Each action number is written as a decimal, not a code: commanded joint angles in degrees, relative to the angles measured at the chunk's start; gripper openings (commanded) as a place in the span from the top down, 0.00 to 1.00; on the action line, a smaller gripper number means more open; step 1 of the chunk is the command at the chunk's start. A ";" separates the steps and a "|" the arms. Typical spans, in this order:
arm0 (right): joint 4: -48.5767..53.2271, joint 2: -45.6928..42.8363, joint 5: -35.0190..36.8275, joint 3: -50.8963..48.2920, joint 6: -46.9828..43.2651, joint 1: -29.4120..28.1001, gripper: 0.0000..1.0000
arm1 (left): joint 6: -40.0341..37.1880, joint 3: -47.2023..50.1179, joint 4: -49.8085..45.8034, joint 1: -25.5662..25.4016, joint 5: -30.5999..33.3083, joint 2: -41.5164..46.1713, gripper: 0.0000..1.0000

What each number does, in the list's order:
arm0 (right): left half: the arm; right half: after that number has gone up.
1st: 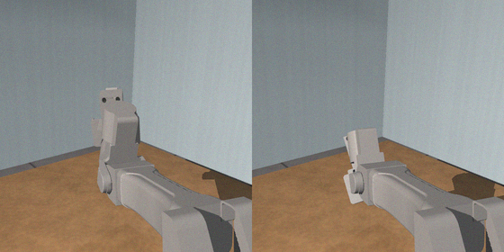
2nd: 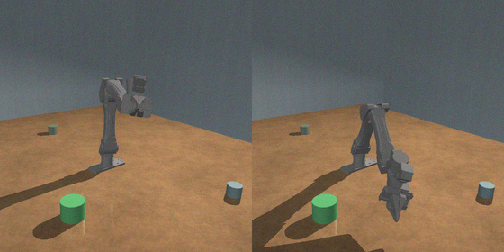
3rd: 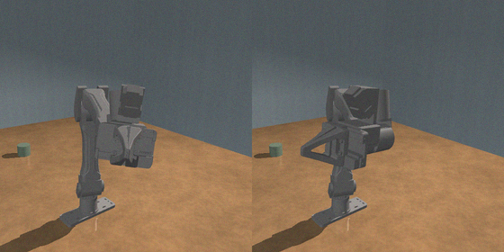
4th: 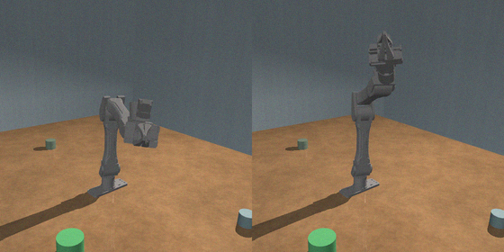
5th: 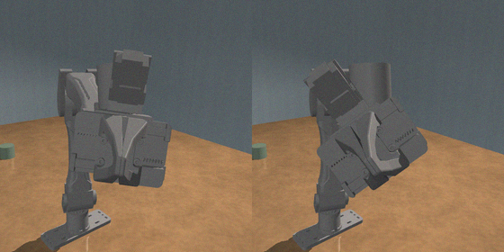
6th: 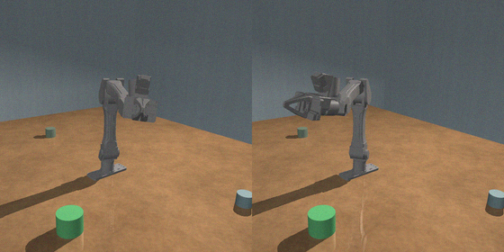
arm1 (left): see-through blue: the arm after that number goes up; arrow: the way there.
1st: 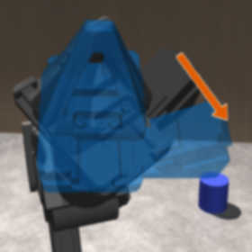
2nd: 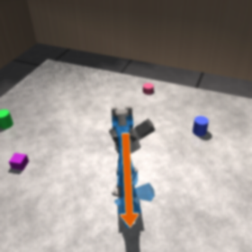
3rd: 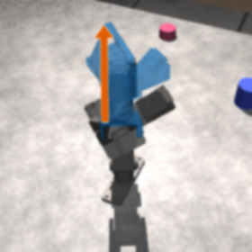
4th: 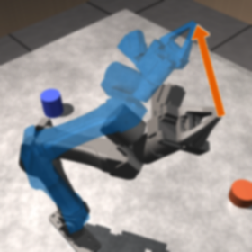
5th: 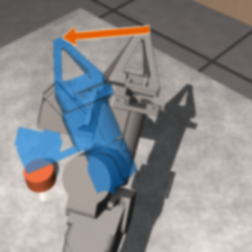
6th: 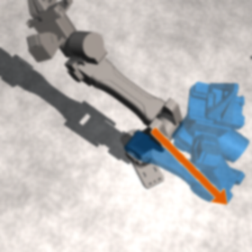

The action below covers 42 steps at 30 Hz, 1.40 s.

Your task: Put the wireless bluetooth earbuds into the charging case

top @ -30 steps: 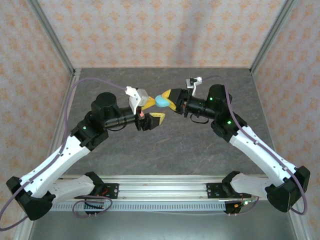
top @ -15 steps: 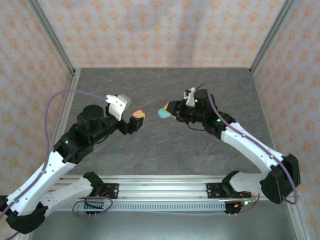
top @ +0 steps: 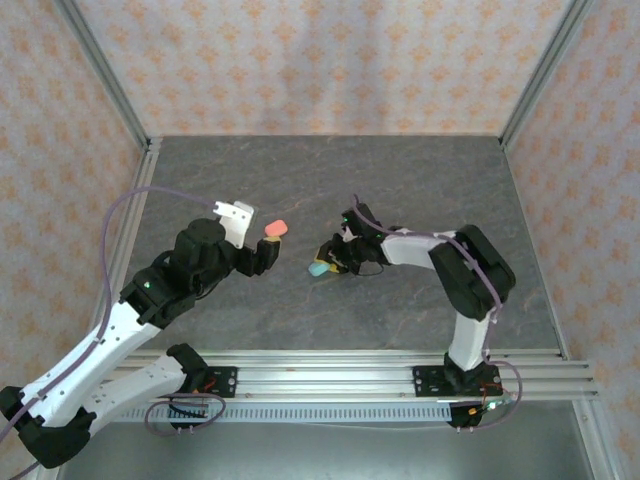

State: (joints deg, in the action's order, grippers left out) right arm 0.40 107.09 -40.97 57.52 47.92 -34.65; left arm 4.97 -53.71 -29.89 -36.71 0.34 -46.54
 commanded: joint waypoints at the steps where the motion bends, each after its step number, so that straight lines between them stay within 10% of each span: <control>1: -3.98 3.18 -2.38 4.13 -0.53 0.20 0.81 | 1.44 0.88 -1.15 0.51 3.15 2.20 0.19; 21: 26.39 -5.12 12.11 9.84 -15.67 0.28 0.42 | 1.81 -0.28 -1.11 2.80 4.03 0.26 0.17; 29: 39.40 -22.81 36.40 10.96 -25.85 1.11 0.27 | 5.36 -0.78 -2.60 13.71 7.29 -1.72 0.00; 33: 37.85 -33.37 55.05 5.28 -29.76 2.08 0.01 | 5.87 1.81 0.71 20.29 5.41 -4.30 0.00; 42: 14.11 -52.98 71.63 -17.19 -42.09 9.04 0.01 | -0.90 12.40 19.29 21.04 12.24 -9.10 0.00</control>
State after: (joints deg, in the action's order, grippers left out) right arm 25.69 57.17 21.02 46.15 13.13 -27.31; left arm 7.51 -44.60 -19.90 -16.08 7.60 -54.76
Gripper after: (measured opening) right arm 0.993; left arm 0.991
